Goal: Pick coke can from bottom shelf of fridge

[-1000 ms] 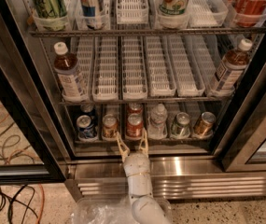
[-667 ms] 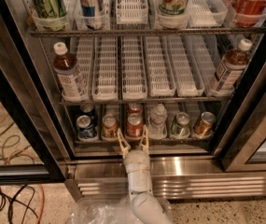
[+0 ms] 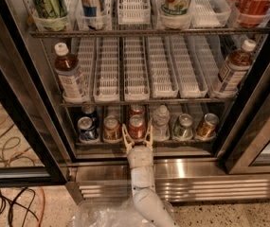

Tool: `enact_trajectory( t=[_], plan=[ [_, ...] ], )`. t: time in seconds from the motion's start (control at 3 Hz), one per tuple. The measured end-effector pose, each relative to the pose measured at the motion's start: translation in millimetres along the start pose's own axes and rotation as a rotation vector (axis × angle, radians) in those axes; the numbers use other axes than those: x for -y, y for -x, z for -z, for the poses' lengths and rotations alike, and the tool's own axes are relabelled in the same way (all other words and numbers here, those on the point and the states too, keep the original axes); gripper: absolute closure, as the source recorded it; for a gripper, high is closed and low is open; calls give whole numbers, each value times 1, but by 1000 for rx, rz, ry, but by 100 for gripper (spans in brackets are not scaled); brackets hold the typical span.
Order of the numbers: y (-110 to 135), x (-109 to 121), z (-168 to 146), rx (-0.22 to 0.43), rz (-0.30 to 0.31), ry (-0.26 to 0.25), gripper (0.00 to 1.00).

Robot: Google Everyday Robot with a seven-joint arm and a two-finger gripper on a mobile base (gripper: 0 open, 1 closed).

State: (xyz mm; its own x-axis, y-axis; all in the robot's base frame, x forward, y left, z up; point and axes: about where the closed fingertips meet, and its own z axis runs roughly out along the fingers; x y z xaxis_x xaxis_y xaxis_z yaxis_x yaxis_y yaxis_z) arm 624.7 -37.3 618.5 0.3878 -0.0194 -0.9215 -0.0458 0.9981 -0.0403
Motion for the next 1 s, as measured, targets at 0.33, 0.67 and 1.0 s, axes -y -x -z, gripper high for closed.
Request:
enact_trajectory(
  t=[0.33,0.67,1.0],
  plan=[
    [-18,4,-11,-20,26,1,35],
    [-24,3,-15,-24,31,1,33],
    [-24,3,-15,-24,31,1,51]
  ],
)
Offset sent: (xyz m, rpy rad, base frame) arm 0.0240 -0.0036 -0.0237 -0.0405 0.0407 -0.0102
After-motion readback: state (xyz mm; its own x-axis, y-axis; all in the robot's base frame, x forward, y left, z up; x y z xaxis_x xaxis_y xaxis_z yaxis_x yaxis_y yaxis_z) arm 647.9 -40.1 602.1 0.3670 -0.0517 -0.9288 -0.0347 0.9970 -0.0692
